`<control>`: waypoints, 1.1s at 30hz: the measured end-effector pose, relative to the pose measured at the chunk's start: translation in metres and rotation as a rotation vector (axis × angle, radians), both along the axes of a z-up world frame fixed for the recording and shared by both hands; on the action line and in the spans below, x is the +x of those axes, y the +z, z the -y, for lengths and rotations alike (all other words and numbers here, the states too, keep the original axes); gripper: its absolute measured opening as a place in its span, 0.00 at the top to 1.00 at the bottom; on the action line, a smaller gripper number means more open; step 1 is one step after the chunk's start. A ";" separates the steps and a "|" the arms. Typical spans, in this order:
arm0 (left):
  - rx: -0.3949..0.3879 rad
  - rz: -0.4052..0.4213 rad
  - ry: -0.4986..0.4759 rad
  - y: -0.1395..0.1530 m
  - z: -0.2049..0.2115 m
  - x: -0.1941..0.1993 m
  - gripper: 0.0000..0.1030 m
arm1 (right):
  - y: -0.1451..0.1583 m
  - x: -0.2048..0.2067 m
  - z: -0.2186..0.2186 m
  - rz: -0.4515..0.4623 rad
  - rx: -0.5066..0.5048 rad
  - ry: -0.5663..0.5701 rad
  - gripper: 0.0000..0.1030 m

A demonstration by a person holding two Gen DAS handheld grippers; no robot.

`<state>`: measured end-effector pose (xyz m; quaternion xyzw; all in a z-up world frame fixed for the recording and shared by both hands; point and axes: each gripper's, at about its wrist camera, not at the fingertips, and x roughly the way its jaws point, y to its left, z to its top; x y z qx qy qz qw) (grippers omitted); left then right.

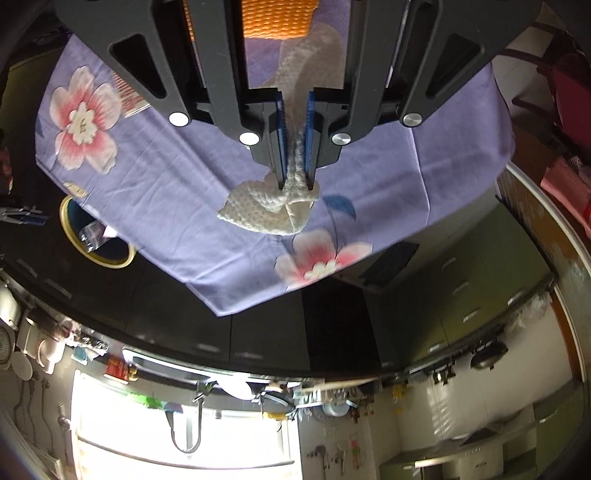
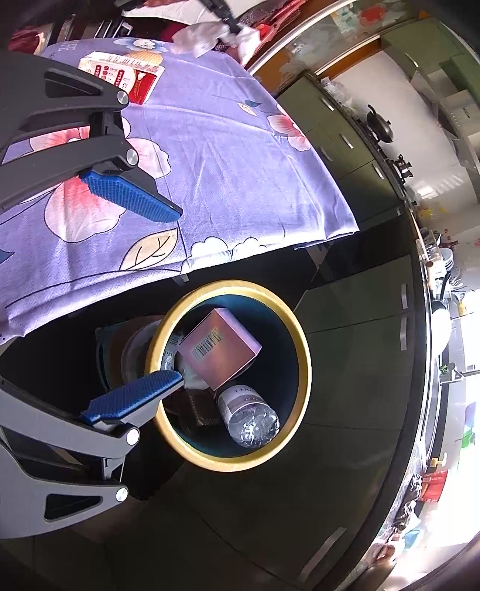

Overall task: Collect trash
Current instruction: 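Carry the tissue with the left gripper over the bin and release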

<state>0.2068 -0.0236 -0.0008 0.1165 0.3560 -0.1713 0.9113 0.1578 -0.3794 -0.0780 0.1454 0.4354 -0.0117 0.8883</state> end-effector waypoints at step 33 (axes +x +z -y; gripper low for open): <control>0.027 -0.086 -0.608 -0.054 0.441 0.069 0.55 | -0.057 -0.062 0.134 -0.029 0.121 -0.193 0.20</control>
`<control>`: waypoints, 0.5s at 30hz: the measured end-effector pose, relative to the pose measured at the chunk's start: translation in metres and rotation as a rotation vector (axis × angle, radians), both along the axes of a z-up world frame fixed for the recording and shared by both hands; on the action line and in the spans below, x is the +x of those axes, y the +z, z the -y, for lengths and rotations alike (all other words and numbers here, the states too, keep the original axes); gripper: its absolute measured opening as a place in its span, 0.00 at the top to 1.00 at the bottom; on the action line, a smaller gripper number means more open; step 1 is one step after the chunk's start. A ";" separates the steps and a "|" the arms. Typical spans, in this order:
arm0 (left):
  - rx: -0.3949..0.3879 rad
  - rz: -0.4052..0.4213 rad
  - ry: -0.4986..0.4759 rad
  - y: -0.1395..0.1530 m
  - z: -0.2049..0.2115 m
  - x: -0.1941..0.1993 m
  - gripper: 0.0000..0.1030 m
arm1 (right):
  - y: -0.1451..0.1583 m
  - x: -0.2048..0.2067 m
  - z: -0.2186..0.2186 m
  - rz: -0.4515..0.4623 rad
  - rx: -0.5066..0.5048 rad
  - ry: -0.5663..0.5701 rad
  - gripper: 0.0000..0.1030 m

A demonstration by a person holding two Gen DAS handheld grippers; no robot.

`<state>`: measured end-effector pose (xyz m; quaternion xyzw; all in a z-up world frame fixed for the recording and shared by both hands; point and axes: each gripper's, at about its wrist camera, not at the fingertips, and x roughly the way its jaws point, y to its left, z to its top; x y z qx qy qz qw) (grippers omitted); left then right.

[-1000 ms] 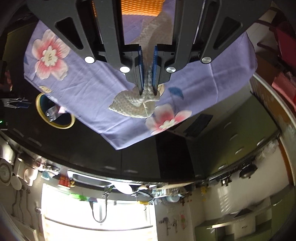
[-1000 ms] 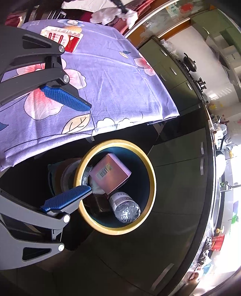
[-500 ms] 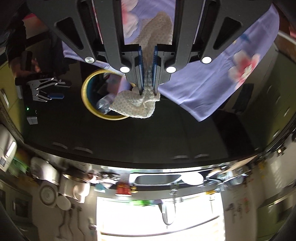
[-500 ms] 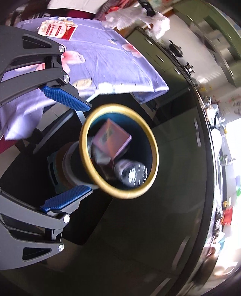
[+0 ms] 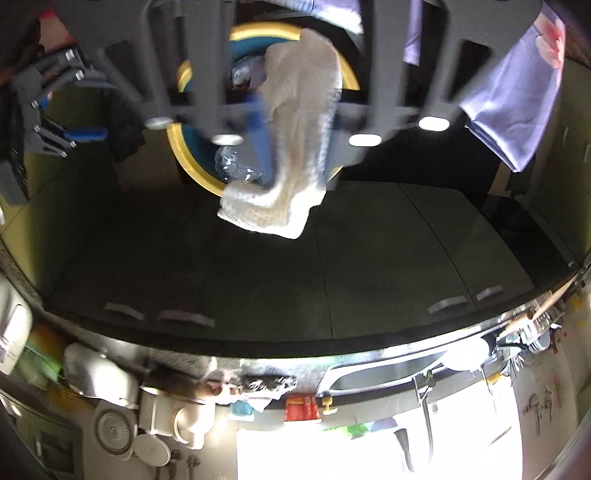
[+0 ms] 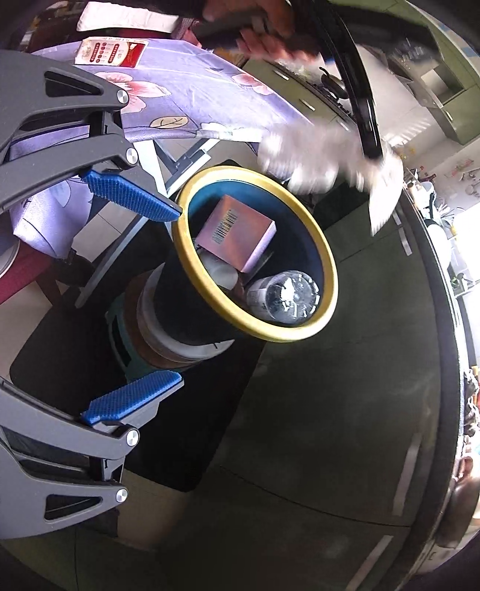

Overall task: Collect trash
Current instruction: 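Carry the tissue with the left gripper over the bin and release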

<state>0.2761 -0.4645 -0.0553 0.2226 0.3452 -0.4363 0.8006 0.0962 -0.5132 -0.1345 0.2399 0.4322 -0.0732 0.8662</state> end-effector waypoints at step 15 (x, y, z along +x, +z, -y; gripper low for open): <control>-0.182 0.027 0.008 0.070 -0.075 -0.051 0.51 | 0.009 0.000 -0.023 0.028 -0.009 0.049 0.19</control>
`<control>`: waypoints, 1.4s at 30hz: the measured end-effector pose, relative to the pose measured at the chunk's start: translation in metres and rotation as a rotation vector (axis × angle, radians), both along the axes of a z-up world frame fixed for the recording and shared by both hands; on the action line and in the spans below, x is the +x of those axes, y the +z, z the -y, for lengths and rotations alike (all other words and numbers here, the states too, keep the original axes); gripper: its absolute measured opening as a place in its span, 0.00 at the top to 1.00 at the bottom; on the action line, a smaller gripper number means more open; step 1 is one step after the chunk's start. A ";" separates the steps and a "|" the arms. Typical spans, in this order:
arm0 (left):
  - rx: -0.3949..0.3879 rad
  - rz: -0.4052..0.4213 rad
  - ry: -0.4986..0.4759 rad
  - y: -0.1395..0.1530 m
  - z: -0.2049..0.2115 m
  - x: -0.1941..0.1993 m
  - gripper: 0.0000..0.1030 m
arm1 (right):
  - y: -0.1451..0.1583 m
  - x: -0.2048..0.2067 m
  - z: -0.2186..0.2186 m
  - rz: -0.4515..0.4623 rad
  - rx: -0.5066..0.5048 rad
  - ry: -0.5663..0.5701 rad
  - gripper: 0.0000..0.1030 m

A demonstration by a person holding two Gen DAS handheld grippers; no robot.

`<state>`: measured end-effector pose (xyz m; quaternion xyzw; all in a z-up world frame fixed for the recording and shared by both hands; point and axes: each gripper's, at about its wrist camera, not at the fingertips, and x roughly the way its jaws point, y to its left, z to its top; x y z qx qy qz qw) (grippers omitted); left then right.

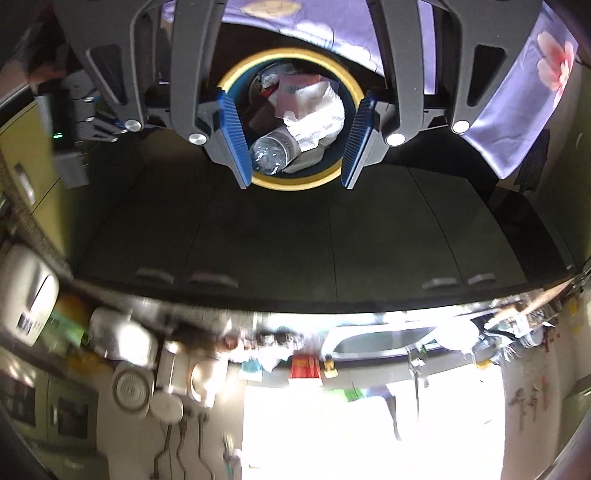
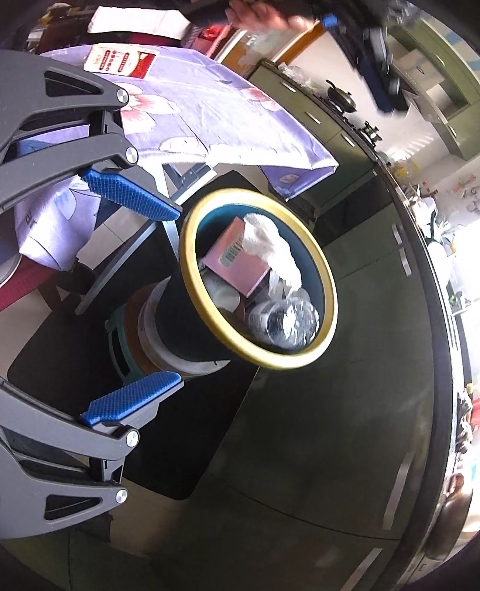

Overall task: Collect trash
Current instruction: 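Carry the tissue with the left gripper over the bin and release, then reach the right gripper to the orange foam net and grasp it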

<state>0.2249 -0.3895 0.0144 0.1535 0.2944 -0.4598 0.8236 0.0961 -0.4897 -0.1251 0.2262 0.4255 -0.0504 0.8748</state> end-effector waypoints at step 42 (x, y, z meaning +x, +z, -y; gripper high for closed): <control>-0.177 -0.191 0.803 -0.077 -0.437 -0.135 0.37 | 0.083 0.041 -0.330 0.086 -0.229 0.686 0.18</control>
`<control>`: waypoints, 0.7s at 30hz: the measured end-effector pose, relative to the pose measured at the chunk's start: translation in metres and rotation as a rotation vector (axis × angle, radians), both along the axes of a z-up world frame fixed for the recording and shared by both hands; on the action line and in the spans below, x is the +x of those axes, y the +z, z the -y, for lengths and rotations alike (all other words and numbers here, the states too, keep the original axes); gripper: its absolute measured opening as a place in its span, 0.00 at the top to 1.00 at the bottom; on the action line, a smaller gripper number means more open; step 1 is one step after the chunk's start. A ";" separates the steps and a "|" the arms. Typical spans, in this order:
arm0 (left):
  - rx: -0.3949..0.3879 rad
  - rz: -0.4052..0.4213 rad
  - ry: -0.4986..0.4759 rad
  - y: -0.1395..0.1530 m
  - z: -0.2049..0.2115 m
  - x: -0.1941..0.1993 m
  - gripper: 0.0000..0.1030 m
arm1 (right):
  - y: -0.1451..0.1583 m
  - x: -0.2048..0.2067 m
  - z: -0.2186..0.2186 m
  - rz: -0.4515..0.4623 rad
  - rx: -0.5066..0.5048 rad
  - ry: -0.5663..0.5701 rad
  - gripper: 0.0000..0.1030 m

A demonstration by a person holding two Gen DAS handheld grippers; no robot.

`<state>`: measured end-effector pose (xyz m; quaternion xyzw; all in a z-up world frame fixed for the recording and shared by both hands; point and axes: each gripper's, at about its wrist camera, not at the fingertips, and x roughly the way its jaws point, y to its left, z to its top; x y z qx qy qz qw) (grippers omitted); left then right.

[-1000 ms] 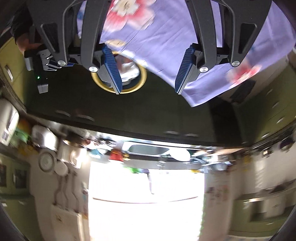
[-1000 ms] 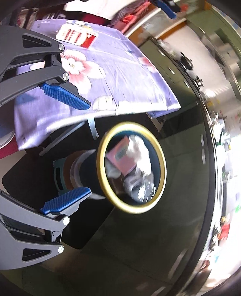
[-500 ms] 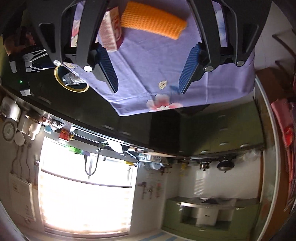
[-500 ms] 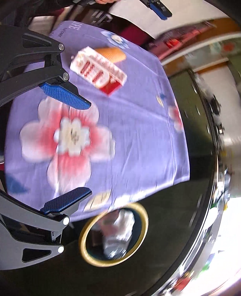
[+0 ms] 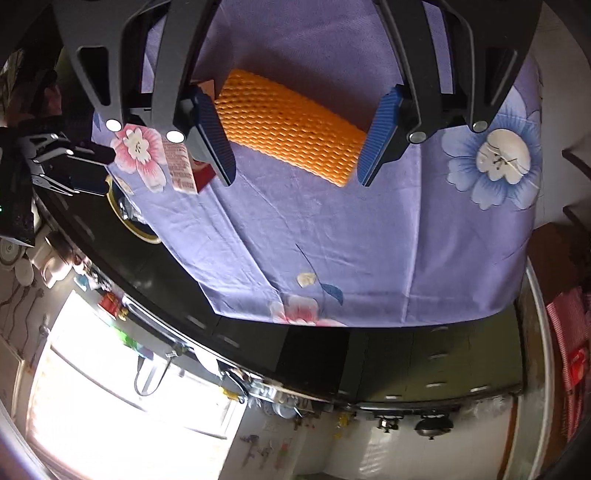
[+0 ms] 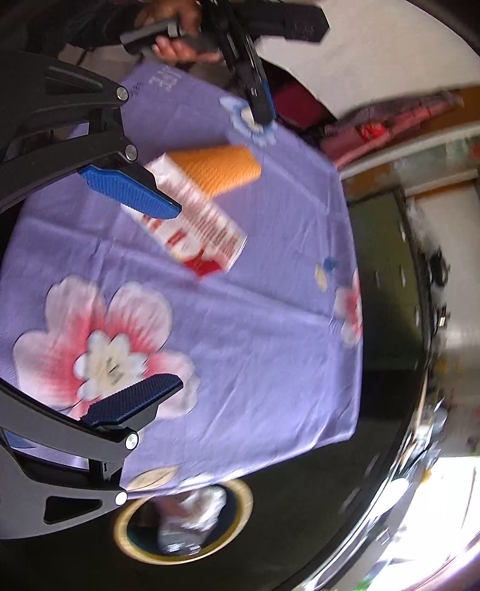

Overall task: Collect trash
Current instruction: 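Reach the right gripper to the orange foam net and grasp it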

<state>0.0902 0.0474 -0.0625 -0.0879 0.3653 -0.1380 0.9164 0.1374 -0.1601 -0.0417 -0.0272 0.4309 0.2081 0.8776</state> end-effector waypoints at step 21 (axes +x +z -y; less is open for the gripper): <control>0.054 0.147 0.184 0.046 -0.062 -0.024 0.33 | -0.057 0.046 -0.165 -0.164 -0.199 0.544 0.18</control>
